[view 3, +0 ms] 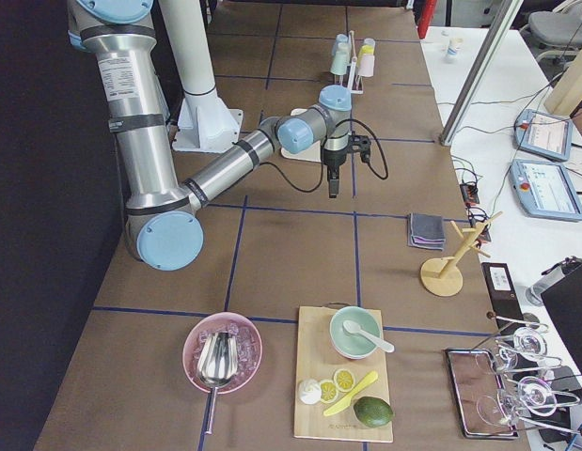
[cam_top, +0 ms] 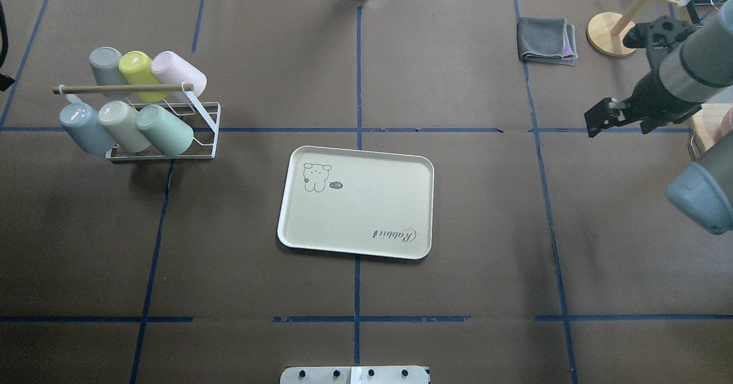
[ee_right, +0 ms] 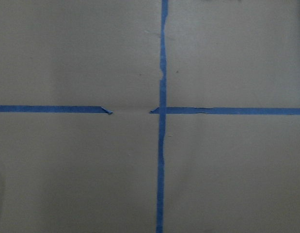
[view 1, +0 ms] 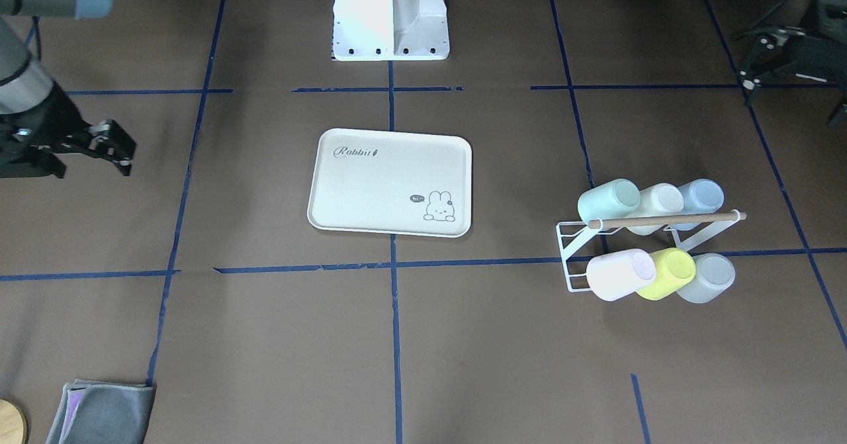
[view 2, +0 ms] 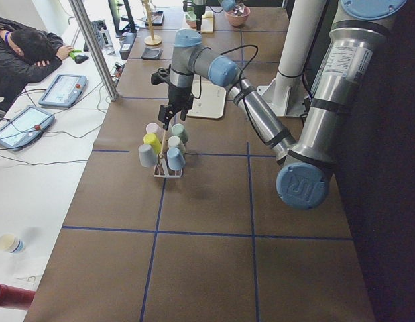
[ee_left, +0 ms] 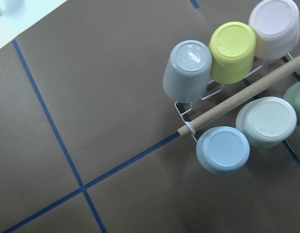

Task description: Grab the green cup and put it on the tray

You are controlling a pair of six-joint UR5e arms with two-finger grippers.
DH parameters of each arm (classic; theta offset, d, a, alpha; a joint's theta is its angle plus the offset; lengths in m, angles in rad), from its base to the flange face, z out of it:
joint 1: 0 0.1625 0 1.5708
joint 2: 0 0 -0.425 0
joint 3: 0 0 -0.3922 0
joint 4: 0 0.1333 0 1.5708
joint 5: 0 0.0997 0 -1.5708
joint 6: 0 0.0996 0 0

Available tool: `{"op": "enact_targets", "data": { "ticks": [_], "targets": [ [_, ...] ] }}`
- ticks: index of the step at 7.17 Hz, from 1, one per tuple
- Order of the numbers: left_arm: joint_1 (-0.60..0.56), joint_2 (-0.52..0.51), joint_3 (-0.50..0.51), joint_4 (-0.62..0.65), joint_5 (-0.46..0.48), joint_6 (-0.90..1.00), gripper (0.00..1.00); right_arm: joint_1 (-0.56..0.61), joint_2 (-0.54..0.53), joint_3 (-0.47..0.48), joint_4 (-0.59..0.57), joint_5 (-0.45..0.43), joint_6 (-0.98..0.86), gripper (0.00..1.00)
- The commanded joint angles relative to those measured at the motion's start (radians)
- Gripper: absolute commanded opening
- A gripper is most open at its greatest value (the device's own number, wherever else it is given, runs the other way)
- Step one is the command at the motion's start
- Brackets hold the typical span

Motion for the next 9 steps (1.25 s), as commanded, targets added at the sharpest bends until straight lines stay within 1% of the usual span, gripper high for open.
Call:
{"op": "enact_targets", "data": {
  "ticks": [1, 2, 3, 4, 5, 6, 7, 8, 9],
  "targets": [
    [0.145, -0.086, -0.035, 0.108, 0.237, 0.007, 1.00, 0.138, -0.092, -0.018, -0.001, 0.077, -0.212, 1.00],
    [0.290, -0.091, -0.053, 0.134, 0.466, 0.022, 1.00, 0.188, -0.120, -0.034, 0.000, 0.114, -0.278, 1.00],
    [0.374, -0.094, -0.055, 0.173, 0.605, 0.045, 1.00, 0.234, -0.137, -0.060, 0.000, 0.135, -0.352, 1.00],
    [0.461, -0.100, -0.052, 0.225, 0.720, 0.070, 1.00, 0.273, -0.145, -0.094, 0.000, 0.157, -0.410, 1.00],
    [0.524, -0.133, -0.050, 0.286, 0.811, 0.147, 1.00, 0.310, -0.145, -0.137, 0.000, 0.189, -0.438, 1.00],
    [0.573, -0.137, -0.050, 0.343, 0.879, 0.165, 1.00, 0.337, -0.145, -0.174, 0.002, 0.198, -0.496, 1.00],
    [0.662, -0.131, -0.046, 0.398, 0.955, 0.176, 0.99, 0.362, -0.145, -0.198, 0.002, 0.211, -0.528, 1.00],
    [0.751, -0.147, -0.036, 0.473, 1.063, 0.258, 0.98, 0.377, -0.145, -0.212, 0.002, 0.214, -0.539, 1.00],
    [0.778, -0.151, -0.006, 0.481, 1.100, 0.334, 0.98, 0.384, -0.148, -0.214, 0.002, 0.214, -0.539, 1.00]
  ]
}}
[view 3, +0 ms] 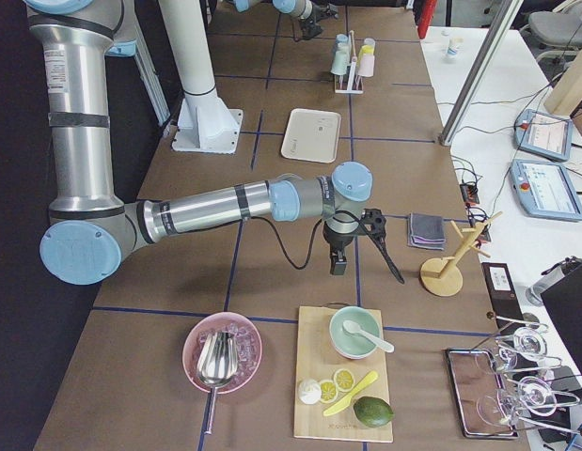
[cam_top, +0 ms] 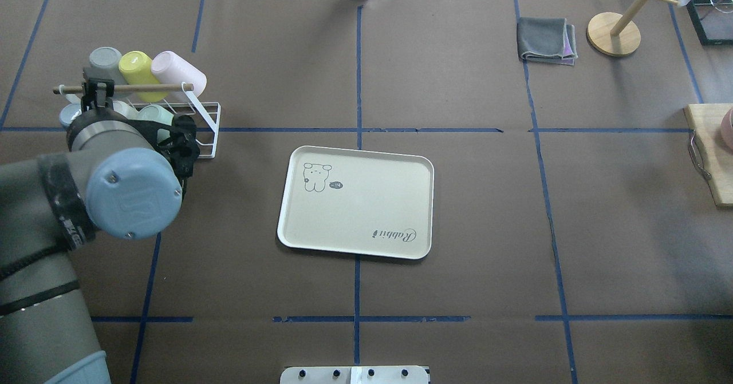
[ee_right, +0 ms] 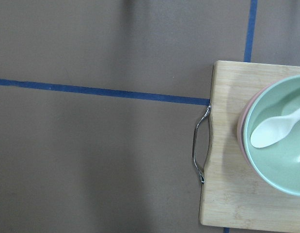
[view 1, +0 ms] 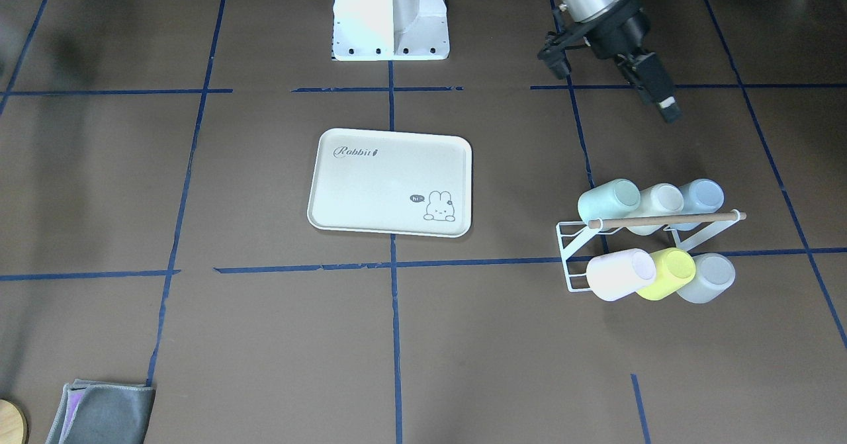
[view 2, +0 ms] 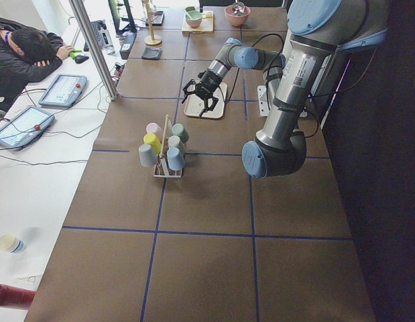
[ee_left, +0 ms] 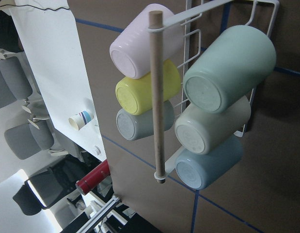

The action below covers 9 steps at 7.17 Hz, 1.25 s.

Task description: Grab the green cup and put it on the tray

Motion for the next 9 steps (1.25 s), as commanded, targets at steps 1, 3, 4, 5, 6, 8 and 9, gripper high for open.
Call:
{"op": "enact_targets", "data": {
  "ticks": [1, 3, 4, 5, 6, 8, 9],
  "targets": [
    [0.065, -0.030, 0.083, 0.038, 0.077, 0.160, 0.98, 0.015, -0.008, -0.010, 0.000, 0.006, -0.010, 1.00],
    [0.066, -0.111, 0.242, 0.038, 0.126, 0.248, 0.98, 0.017, -0.013, -0.010, 0.000, 0.020, -0.009, 1.00],
    [0.066, -0.133, 0.316, 0.034, 0.128, 0.247, 0.98, 0.016, -0.016, -0.016, 0.000, 0.020, -0.009, 1.00],
    [0.068, -0.132, 0.338, 0.031, 0.128, 0.247, 0.98, 0.017, -0.016, -0.016, 0.000, 0.028, -0.007, 1.00],
    [0.071, -0.132, 0.356, 0.032, 0.129, 0.248, 0.98, 0.016, -0.013, -0.016, 0.000, 0.032, -0.005, 1.00],
    [0.074, -0.138, 0.449, 0.032, 0.184, 0.248, 0.99, 0.017, -0.013, -0.020, 0.000, 0.045, -0.004, 1.00],
    [0.074, -0.141, 0.486, 0.034, 0.199, 0.248, 0.99, 0.016, -0.013, -0.023, 0.000, 0.054, -0.004, 1.00]
  ]
}}
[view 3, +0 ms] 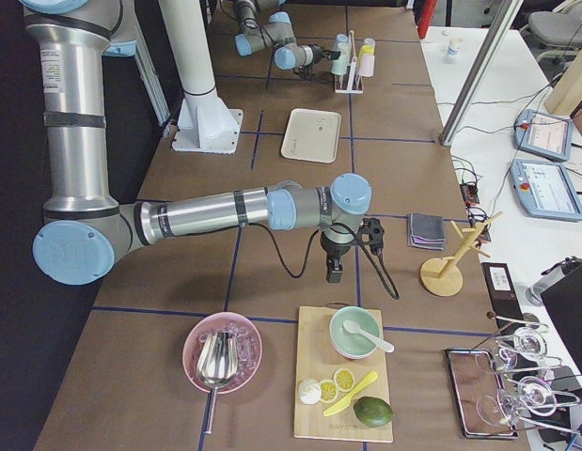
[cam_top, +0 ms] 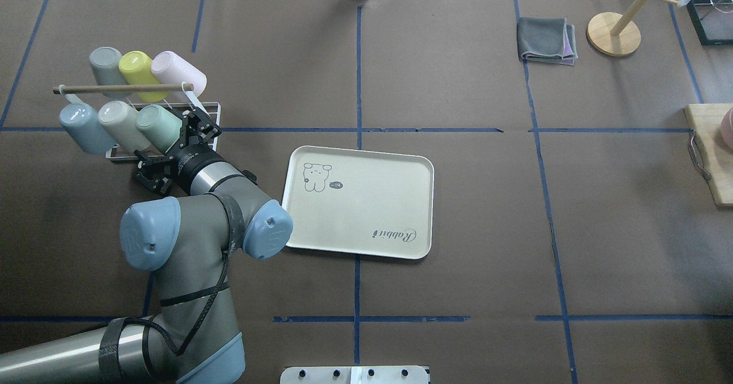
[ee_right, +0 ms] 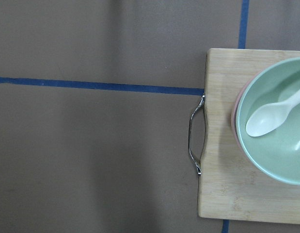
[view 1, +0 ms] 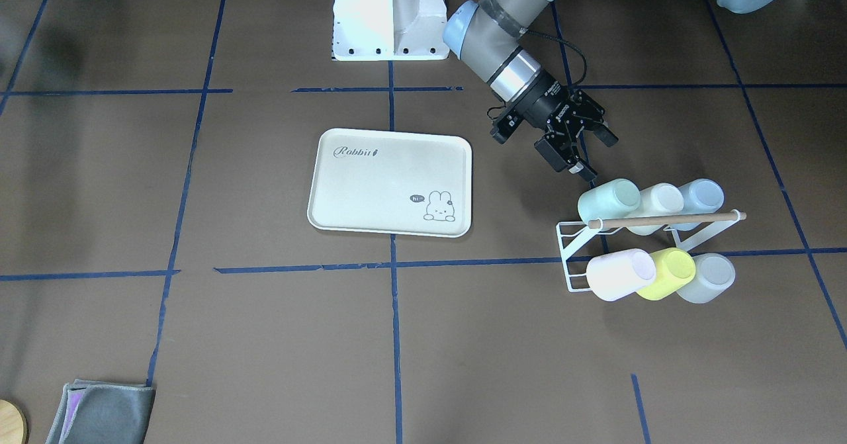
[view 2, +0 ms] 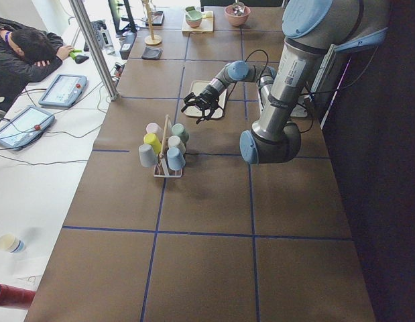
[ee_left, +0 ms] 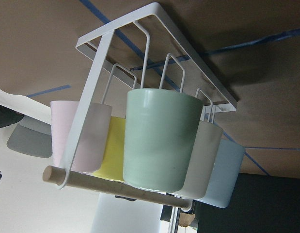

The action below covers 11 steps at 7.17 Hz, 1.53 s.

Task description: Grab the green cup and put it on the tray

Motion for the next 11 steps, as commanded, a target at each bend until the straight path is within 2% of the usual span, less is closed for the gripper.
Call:
{"op": "enact_targets", "data": {
  "ticks": [1, 4, 6, 7, 11],
  "targets": [
    [0.001, -0.003, 0.060, 0.001, 0.026, 0.003, 0.98, -0.001, -0.003, -0.004, 0.000, 0.011, 0.000, 1.00],
    [-0.002, -0.039, 0.060, -0.002, 0.030, -0.006, 0.99, 0.000, -0.003, -0.012, 0.000, 0.011, 0.002, 1.00],
    [0.004, -0.010, 0.065, 0.004, 0.048, 0.006, 0.99, -0.001, 0.000, -0.027, 0.000, 0.013, 0.000, 1.00],
    [0.033, 0.019, 0.073, 0.006, 0.088, 0.017, 0.99, 0.000, 0.002, -0.034, 0.000, 0.013, -0.001, 1.00],
    [0.054, 0.014, 0.117, 0.000, 0.116, 0.028, 0.99, -0.001, 0.002, -0.041, 0.000, 0.013, -0.001, 1.00]
  ]
}}
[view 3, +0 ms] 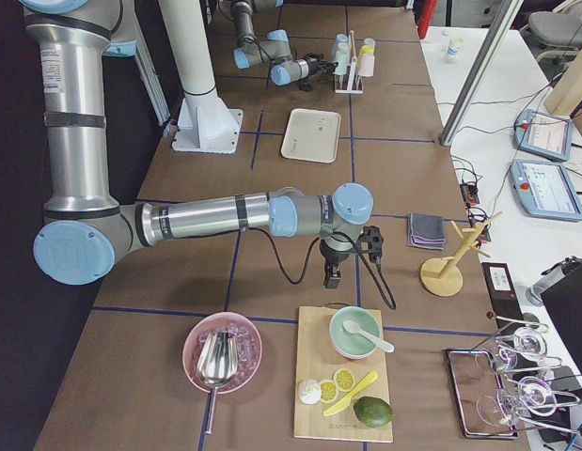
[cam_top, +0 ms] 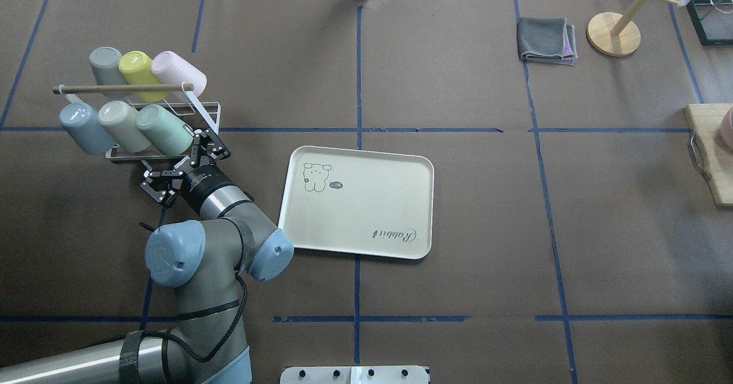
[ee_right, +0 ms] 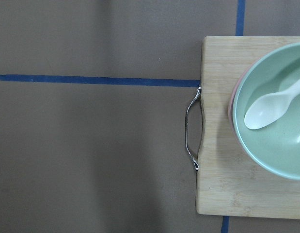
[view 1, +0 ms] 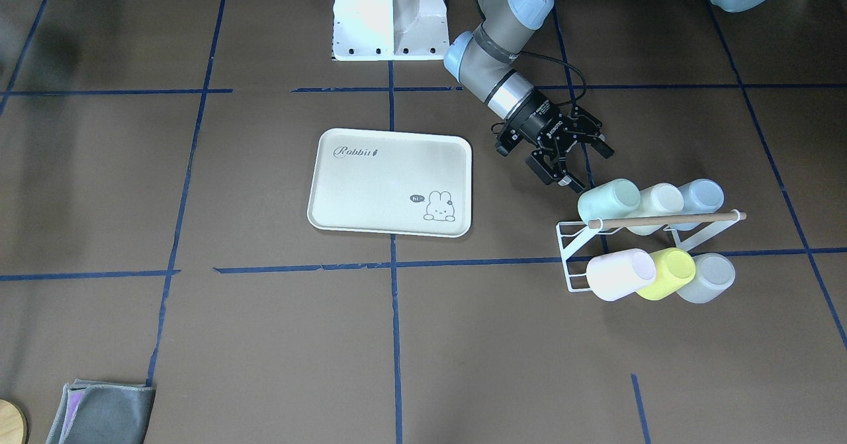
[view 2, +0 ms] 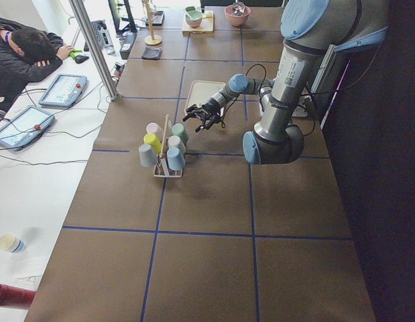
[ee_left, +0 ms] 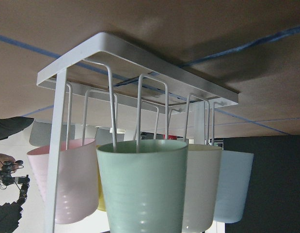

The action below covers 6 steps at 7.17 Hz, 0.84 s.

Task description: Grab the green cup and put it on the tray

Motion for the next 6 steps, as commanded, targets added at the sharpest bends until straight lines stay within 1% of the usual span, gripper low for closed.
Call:
{"op": "enact_targets", "data": {
  "ticks": [1, 3, 6],
  "targets": [
    [0.001, -0.003, 0.021, -0.007, 0.018, 0.001, 0.99, -0.001, 0.000, -0.003, 0.000, 0.000, 0.000, 1.00],
    [-0.007, -0.004, 0.070, -0.054, 0.048, 0.001, 0.99, -0.001, 0.000, -0.006, 0.000, 0.000, 0.000, 1.00],
    [-0.055, 0.008, 0.084, -0.068, 0.049, 0.004, 0.99, -0.001, 0.003, -0.006, 0.000, 0.002, 0.000, 1.00]
  ]
}}
